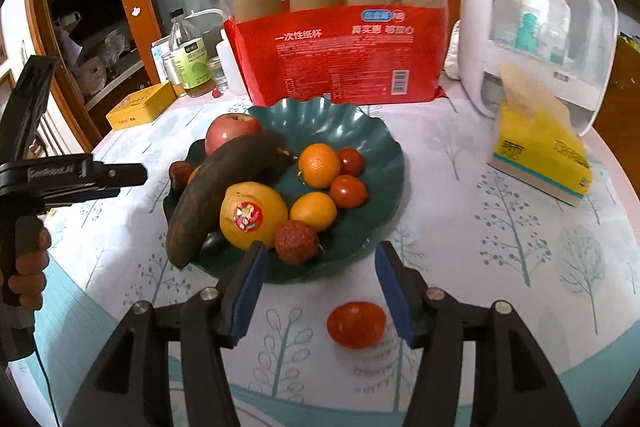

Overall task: Organize fruits
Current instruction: 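Withdraw both tools and move the right tool to the red tomato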

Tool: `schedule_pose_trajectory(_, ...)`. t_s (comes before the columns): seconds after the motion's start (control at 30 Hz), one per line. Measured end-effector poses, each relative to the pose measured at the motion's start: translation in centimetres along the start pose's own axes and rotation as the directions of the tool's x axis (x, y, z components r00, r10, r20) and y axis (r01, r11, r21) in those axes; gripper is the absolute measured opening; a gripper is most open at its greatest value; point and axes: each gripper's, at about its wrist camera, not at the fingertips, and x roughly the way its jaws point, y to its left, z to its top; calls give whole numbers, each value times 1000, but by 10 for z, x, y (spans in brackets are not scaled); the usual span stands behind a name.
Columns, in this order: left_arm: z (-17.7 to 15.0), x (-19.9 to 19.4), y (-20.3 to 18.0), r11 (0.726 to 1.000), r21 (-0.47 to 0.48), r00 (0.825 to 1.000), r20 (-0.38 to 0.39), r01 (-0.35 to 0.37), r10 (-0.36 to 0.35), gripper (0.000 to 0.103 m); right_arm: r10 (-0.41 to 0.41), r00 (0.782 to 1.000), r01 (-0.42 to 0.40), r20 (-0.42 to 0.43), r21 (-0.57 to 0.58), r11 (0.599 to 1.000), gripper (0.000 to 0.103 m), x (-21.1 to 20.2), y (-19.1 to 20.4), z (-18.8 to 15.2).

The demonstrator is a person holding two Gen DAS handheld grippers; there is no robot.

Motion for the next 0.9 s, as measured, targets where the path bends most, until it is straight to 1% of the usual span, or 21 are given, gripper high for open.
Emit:
schedule_pose_trajectory(0.13,-14,-14,-3,1000,12,1000,-12,4,-4,78,-14,1000,14,-3,18,1000,58,-14,-3,-9)
schedule_pose_trajectory(0.27,-29,-27,-6,1000,24,999,-32,-8,9,84,-29,1000,29,-12,35,999,60,-26,-6,-20)
schedule_pose_trajectory(0.47,-52,-36,-3,1000,22,996,-90,-4,6,85,-60,998,62,-32,56,997,63,-34,-11,-38)
schedule_pose_trajectory(0.57,-65,-39,-3,999,41,994,-113,-3,7,86,-70,997,72,-35,71,995,63,-30,-16,-43)
schedule_pose_trajectory(0.67,-76,-41,-1,998,55,991,-134,-8,15,87,-55,998,57,-25,85,995,63,-24,-18,-47)
schedule_pose_trajectory(0.9,-91,-44,7,998,67,984,-176,-19,30,87,-96,995,98,-22,63,993,63,-3,-15,-51)
